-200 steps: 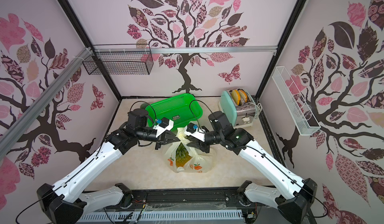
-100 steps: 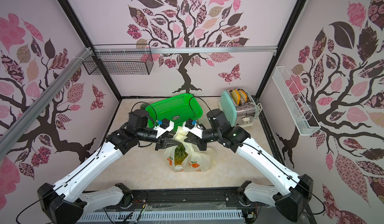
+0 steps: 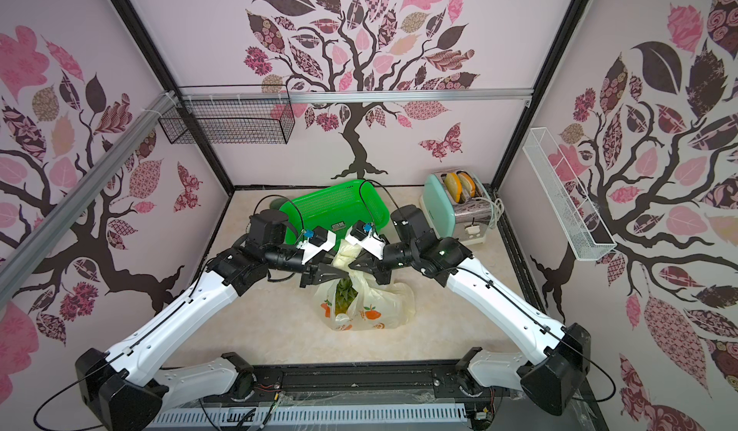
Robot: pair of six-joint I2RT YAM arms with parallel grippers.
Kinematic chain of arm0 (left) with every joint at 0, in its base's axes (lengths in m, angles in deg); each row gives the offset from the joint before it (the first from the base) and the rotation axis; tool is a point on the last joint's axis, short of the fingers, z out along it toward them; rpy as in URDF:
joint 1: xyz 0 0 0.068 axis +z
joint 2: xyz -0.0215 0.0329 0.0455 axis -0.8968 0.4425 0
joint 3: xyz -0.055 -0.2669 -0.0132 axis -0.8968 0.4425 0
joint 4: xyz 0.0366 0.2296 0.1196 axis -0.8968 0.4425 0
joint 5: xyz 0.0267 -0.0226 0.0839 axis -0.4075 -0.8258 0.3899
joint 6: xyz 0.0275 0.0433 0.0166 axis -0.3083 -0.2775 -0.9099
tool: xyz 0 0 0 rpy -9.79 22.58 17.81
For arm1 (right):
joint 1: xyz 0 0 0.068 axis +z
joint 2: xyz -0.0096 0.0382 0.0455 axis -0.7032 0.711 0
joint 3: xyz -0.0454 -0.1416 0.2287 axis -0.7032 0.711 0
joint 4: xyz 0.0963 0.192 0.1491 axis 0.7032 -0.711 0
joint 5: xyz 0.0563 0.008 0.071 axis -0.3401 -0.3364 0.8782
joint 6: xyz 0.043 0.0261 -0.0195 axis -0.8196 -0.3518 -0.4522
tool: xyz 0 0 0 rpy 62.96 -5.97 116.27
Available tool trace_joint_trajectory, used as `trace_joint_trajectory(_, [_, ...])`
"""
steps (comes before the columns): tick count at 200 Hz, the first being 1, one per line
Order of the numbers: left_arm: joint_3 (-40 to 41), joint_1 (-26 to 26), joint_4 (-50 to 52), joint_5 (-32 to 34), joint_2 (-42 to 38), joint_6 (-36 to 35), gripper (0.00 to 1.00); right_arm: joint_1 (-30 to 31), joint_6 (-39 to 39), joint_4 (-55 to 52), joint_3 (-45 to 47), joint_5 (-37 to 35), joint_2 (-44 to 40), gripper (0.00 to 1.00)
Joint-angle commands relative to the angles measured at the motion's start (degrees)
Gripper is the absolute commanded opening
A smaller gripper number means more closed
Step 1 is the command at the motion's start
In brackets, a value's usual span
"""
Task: Place the pineapple into a plastic bag & tie a knot
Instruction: Cross the plastic bag at the center of the board.
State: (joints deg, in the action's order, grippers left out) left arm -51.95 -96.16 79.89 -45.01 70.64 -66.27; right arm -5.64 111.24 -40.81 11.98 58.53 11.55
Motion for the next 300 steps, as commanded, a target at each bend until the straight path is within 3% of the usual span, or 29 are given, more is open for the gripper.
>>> trace_joint_trajectory(1, [0.3, -0.3, -1.3, 0.0, 0.4, -0.1, 0.28, 0.4, -0.1, -0.6, -2.1, -1.4, 0.0, 0.0])
trace_joint_trajectory(18, [-0.1, -0.2, -1.9, 0.0, 0.5, 0.1, 0.11, 0.4, 0.3, -1.3, -2.0, -2.7, -0.4, 0.0])
trace_joint_trajectory(37, [0.1, -0.3, -2.2, 0.2, 0.6, -0.2, 0.0, 0.4, 0.5, -1.8, -1.9, -3.9, -1.5, 0.22])
trace_joint_trajectory(47, [0.3, -0.2, -2.1, 0.5, 0.7, -0.5, 0.0, 0.4, 0.5, -2.4, -2.0, -4.6, -2.6, 0.34])
trace_joint_trajectory(64, [0.4, -0.2, -1.4, 0.8, 0.6, -1.9, 0.0, -0.3, 0.8, -5.6, -2.3, -5.4, -5.2, 0.45])
trace_joint_trajectory(104, [2.3, -0.2, -1.1, 1.2, -0.8, -7.8, 0.0, -7.6, -6.6, -4.1, -1.4, 2.2, -10.5, 0.55])
trace_joint_trajectory(134, [2.0, -0.2, -0.5, -0.2, -0.7, -10.7, 0.0, -7.7, -13.6, 0.0, -4.3, 6.6, -5.7, 0.62])
trace_joint_trajectory(165, [1.4, -0.2, -0.7, -1.3, -0.3, -11.5, 0.0, -7.8, -15.8, -1.2, -9.3, 11.1, 0.6, 0.63])
trace_joint_trajectory(224, [1.1, -0.2, -1.4, -2.1, 0.0, -11.7, 0.0, -7.7, -15.9, -0.6, -9.1, 17.9, 4.2, 0.6])
trace_joint_trajectory(300, [0.7, -0.3, -2.9, -2.3, 0.5, -10.5, 0.0, -7.5, -15.5, -0.6, -8.1, 21.0, 6.1, 0.41])
